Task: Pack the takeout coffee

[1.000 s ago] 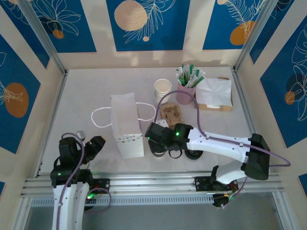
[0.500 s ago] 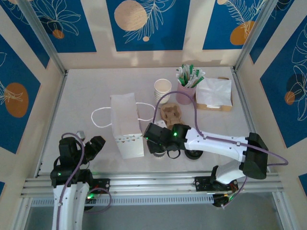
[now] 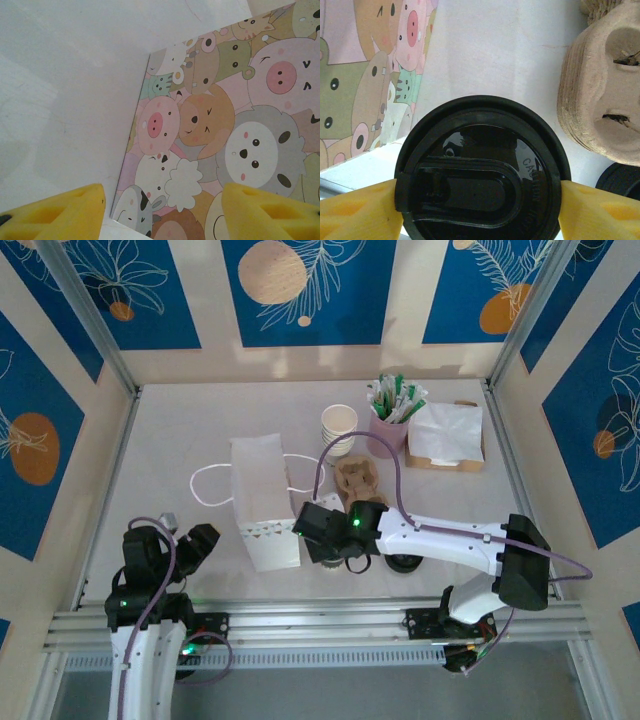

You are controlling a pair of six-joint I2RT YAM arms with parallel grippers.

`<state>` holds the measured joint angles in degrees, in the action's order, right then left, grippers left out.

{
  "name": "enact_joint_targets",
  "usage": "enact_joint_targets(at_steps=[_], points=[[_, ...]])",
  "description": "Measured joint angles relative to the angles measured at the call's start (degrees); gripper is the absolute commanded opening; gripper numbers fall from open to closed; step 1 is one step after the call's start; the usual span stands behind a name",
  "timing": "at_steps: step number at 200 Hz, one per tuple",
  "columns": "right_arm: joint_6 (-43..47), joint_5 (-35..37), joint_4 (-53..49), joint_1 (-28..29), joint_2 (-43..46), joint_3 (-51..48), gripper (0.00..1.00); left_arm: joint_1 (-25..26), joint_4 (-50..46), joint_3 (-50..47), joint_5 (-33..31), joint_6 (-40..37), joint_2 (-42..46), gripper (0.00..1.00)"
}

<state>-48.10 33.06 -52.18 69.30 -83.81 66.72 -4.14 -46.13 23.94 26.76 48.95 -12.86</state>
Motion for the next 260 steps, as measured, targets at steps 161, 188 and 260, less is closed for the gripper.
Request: enact_joint_targets(at_steps=[161,188,260], points=[[-7.1,8.5,7.9,4.1,2.7,-8.3,0.70,0.0,0.0,0.0,0.0,0.0,-0.1,0.63],[-9.1,10.9,8.6,5.4,2.6,-9.2,0.69,0.0,0.0,0.0,0.0,0.0,-0.1,0.63],[-12.9,14.6,10.7,6.8,3.0,-11.1,0.66,0.0,0.0,0.0,0.0,0.0,-0.1,0.62]])
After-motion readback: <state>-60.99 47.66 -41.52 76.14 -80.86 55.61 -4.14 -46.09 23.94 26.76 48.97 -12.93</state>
